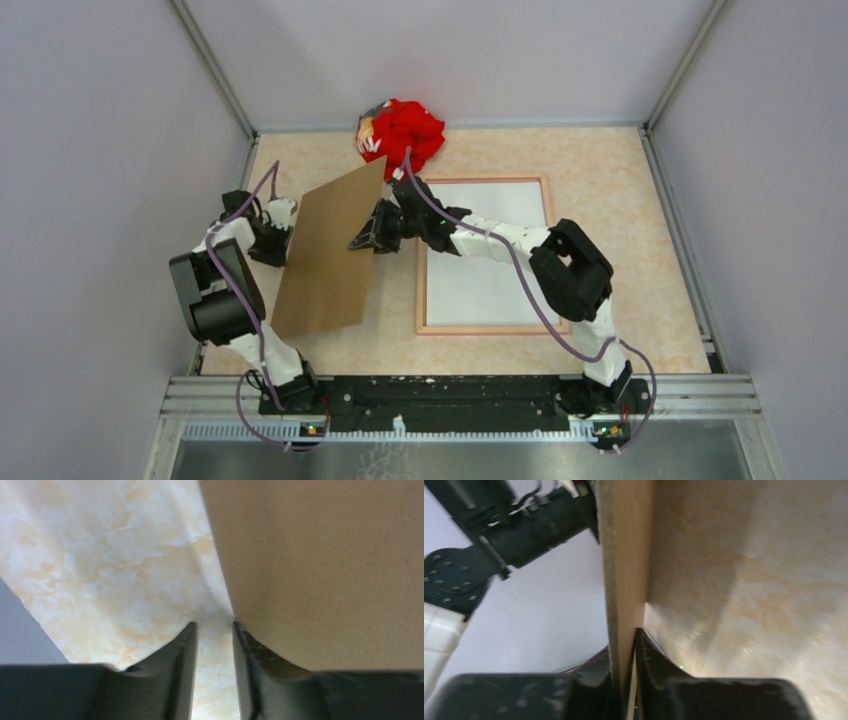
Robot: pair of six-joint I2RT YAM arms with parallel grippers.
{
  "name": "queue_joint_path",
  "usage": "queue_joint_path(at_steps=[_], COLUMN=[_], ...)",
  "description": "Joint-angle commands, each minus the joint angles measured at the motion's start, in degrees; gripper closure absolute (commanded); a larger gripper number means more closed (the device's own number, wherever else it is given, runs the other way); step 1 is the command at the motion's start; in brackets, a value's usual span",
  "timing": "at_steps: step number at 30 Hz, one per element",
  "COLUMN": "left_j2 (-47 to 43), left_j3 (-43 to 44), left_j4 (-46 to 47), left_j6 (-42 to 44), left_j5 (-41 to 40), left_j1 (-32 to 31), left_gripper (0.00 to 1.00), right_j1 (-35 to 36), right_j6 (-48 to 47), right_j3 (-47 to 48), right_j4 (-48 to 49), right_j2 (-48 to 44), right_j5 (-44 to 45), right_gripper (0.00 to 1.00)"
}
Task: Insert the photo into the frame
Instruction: Pick up the photo frame item at the center of the board.
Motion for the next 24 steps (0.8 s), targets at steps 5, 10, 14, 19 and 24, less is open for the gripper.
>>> queue_joint_path(at_steps=[5, 10, 14, 19, 24], left_j2=[-9.24, -17.72, -25.97, -40.01, -50.43], left_j3=[8.95, 17.07, 17.63, 8.38, 2.16], left_j4=[-20.67, -22.39, -20.02, -17.82, -20.21], left_j6=[2.6, 5.19, 10.17, 30.37, 42.1], left_j5=[20.39, 31.79, 39.37, 43.56, 42.23], left_j1=[-2.69, -4.12, -5.26, -5.71, -5.74], left_gripper=[0.17, 0.02, 0.02, 0.01, 0.02], right_j1=[-1.75, -6.27, -9.81, -13.25, -14.85], right_j6=[-3.23, -3.93, -2.09, 2.81, 4.83], right_j3=[5.97, 14.15, 22.43, 21.55, 18.85], right_j4=[-8.41, -15.41, -20.67, -20.82, -18.46], right_j2=[-5.85, -7.38, -7.28, -11.02, -14.94], right_j5=[3.98, 4.42, 3.83, 4.03, 4.66], right_gripper=[1.0, 1.0, 1.0, 1.0, 1.0])
